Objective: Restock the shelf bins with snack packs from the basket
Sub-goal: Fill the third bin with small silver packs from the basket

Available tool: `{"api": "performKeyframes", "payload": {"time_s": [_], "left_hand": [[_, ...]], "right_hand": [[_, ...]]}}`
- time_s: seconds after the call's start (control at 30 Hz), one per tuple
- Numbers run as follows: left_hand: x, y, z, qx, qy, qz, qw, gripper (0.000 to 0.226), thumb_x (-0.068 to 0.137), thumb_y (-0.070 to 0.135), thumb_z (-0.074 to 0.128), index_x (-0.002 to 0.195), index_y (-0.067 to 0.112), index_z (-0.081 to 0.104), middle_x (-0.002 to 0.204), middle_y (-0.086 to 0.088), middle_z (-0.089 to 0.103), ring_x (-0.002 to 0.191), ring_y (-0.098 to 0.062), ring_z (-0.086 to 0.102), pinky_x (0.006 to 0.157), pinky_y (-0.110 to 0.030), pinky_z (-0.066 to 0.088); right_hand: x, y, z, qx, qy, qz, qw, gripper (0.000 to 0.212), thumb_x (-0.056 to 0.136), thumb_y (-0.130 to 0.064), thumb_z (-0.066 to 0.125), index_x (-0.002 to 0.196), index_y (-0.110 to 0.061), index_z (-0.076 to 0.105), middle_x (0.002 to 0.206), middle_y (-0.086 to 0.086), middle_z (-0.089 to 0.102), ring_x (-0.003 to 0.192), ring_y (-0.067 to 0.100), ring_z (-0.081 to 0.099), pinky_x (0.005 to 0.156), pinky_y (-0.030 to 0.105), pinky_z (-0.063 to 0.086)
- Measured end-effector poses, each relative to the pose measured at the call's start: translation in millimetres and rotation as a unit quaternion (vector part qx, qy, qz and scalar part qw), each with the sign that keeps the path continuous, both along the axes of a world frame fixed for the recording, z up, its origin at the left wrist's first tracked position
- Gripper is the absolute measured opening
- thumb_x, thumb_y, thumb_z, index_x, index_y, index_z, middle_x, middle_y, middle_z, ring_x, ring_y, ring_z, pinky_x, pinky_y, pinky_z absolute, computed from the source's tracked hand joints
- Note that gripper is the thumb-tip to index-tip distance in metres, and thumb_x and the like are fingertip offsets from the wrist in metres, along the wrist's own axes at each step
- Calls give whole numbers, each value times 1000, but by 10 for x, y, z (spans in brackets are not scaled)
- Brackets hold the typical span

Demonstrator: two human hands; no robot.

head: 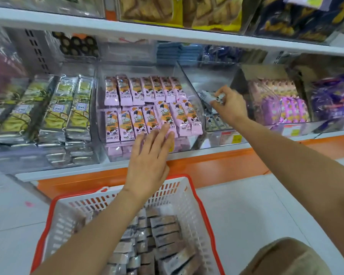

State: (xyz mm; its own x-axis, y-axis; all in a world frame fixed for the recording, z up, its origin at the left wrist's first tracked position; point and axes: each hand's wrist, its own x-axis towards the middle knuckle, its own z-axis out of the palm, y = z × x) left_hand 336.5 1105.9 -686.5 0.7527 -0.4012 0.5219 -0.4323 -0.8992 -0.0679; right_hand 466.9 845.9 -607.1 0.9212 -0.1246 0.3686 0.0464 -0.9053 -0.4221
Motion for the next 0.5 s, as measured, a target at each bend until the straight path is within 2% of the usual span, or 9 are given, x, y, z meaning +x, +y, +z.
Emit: {"api": "performKeyframes", "payload": {"time_s": [0.13,0.3,0.5], "left_hand": [[59,4,-64,-6,-31,-3,999,78,77,17,66,149,7,38,157,-12,33,133,-33,38,116,-46,13],[117,-23,-107,-26,-51,-2,998,78,74,14,65,148,9,38,156,-8,30,130,-31,39,115,-45,14],[110,9,-97,-15,-35,-10,999,79,76,15,63,149,9,36,158,-9,28,130,-31,40,115,-44,14]], "right_hand": [[243,144,-113,-121,29,1,992,32,89,-24,63,120,-15,59,105,20,65,103,38,58,81,40,44],[357,201,-182,-222,106,-29,969,32,95,-27,56,123,-14,62,127,25,49,112,42,55,88,44,47],[313,157,-186,-171,113,-13,979,37,92,-27,61,128,-18,62,126,23,48,111,42,54,91,43,47]]}}
